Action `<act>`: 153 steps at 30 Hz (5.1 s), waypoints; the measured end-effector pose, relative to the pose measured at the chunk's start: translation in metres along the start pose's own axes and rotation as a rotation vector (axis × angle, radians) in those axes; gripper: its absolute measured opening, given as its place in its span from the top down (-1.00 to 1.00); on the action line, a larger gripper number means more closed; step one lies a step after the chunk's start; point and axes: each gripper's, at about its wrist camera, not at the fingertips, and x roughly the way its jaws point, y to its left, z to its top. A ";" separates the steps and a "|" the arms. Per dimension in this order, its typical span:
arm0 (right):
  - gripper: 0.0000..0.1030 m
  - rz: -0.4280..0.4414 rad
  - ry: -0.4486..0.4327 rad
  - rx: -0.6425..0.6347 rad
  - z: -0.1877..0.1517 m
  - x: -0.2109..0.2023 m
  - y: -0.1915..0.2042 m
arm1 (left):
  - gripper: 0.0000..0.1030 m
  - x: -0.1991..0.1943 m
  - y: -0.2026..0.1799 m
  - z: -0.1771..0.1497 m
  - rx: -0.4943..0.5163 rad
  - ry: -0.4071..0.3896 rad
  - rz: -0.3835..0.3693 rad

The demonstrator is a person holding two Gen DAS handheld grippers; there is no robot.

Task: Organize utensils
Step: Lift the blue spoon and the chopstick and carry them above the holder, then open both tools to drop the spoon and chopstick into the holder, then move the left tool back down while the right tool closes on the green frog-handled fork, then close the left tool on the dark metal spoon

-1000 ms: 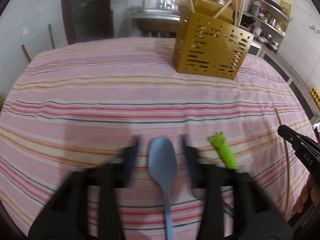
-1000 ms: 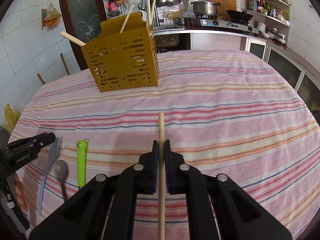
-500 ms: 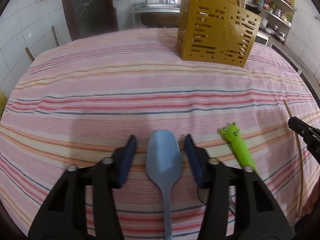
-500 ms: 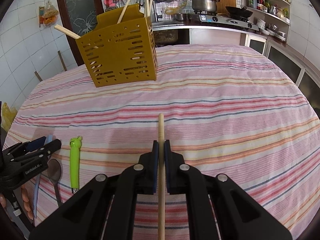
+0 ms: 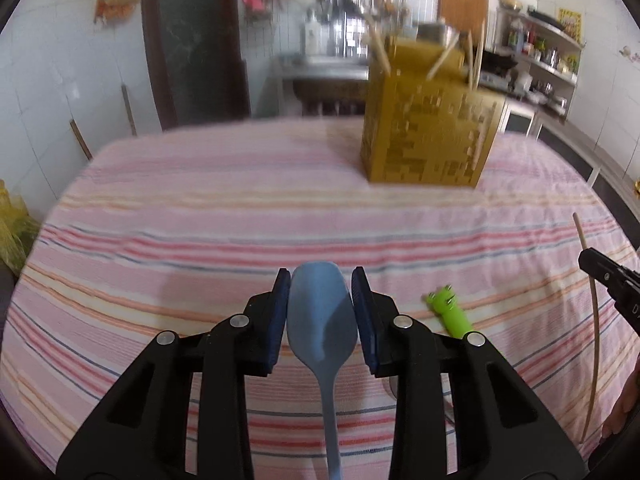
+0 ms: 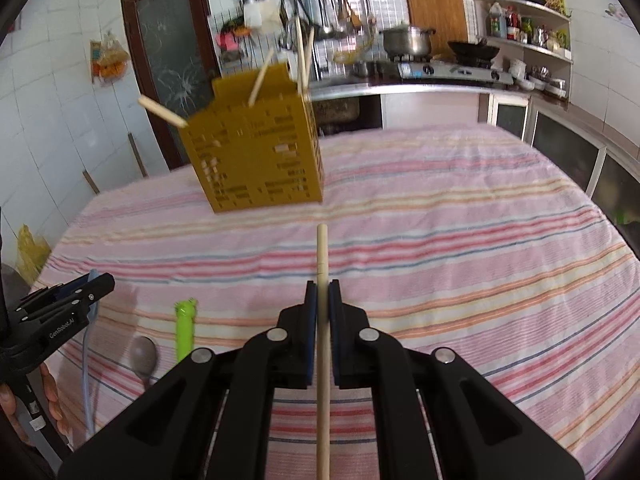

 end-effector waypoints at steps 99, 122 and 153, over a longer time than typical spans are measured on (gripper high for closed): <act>-0.41 0.049 -0.322 -0.107 0.119 -0.007 0.020 | -0.90 -0.055 0.004 0.138 0.022 -0.374 0.005; -0.52 0.042 -0.003 -0.155 -0.011 0.015 0.064 | -0.90 -0.027 0.067 -0.021 -0.084 -0.069 0.100; 0.66 0.008 0.245 -0.193 -0.025 0.054 0.040 | -0.90 -0.001 0.012 -0.030 -0.116 0.135 0.034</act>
